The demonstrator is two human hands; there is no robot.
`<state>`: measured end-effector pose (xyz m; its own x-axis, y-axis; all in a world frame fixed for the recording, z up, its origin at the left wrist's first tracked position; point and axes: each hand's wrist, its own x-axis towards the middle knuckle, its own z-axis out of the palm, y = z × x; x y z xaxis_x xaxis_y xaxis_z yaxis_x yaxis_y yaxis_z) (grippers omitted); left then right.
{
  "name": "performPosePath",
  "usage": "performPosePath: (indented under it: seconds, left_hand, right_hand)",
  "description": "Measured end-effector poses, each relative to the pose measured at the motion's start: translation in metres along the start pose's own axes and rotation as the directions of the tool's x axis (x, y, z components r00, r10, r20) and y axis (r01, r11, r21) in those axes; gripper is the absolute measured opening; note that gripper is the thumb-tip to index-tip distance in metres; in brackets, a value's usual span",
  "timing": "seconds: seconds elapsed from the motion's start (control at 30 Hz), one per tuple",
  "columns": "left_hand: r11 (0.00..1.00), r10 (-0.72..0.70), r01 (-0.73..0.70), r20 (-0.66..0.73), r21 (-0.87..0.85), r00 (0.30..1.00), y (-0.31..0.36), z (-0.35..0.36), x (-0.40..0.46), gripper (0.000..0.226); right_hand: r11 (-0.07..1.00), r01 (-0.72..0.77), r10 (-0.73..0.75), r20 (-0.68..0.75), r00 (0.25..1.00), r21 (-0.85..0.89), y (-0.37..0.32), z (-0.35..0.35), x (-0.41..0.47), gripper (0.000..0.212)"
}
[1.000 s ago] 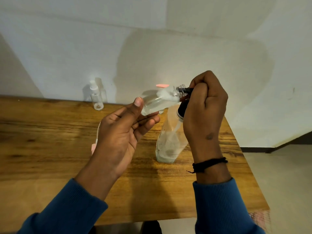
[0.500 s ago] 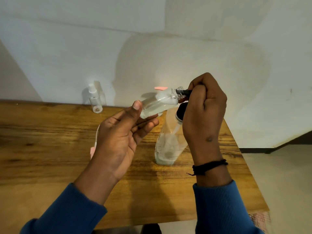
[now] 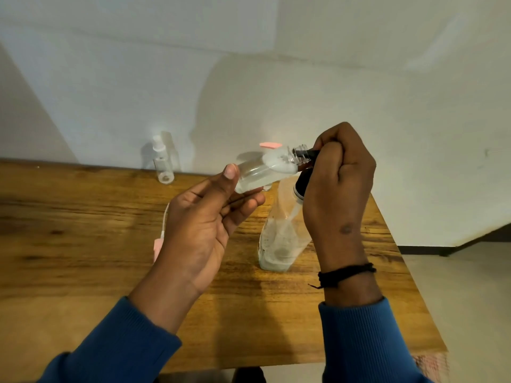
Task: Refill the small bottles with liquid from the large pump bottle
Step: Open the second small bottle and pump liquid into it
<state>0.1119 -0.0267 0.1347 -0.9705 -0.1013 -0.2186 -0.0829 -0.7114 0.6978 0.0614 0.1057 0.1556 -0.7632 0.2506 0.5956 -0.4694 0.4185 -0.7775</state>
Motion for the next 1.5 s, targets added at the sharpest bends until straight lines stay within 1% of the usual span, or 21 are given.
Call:
performPosePath:
  seconds: [0.13,0.27,0.4,0.8,0.97,1.1,1.33,1.5]
  left_hand:
    - [1.0,0.006,-0.006,0.007,0.008,1.0,0.0003,0.002,-0.0005,0.041]
    - [0.999,0.032,-0.032,-0.007,0.011,0.999,0.0011,-0.0001,0.0013,0.038]
    - [1.0,0.015,-0.015,-0.004,0.004,1.0,-0.0006,0.0009,0.0003,0.045]
    - [1.0,0.01,-0.01,-0.01,0.014,1.0,-0.0002,-0.0006,0.0017,0.039]
    - [1.0,0.002,-0.002,-0.01,0.002,1.0,-0.0014,0.0011,0.0005,0.044]
    - [1.0,0.004,-0.004,-0.015,0.021,1.0,-0.003,0.0016,0.0015,0.042]
    - [1.0,-0.017,0.017,-0.015,0.014,1.0,-0.0035,0.0014,0.0003,0.045]
    - [1.0,-0.023,0.023,-0.035,0.011,0.999,-0.0038,0.0006,0.0006,0.042]
  right_hand:
    - [1.0,0.021,-0.021,-0.01,1.0,-0.021,-0.0014,-0.0037,0.0026,0.023]
    - [1.0,-0.019,0.019,-0.004,1.0,0.022,0.0005,0.0016,0.001,0.024]
    - [1.0,-0.004,0.004,-0.01,1.0,0.008,-0.0009,-0.003,0.0029,0.024]
    - [1.0,-0.001,0.001,-0.001,1.0,0.012,-0.0019,-0.0003,0.0017,0.025]
    - [1.0,-0.005,0.005,0.0,1.0,0.004,0.0002,-0.0027,0.0026,0.023]
    - [1.0,-0.005,0.005,-0.016,1.0,0.018,-0.0001,-0.0007,0.0022,0.024]
    - [1.0,0.017,-0.017,-0.024,1.0,0.004,-0.0038,-0.0015,0.0018,0.025]
    - [1.0,-0.013,0.013,-0.007,1.0,0.006,-0.0014,0.002,-0.0015,0.024]
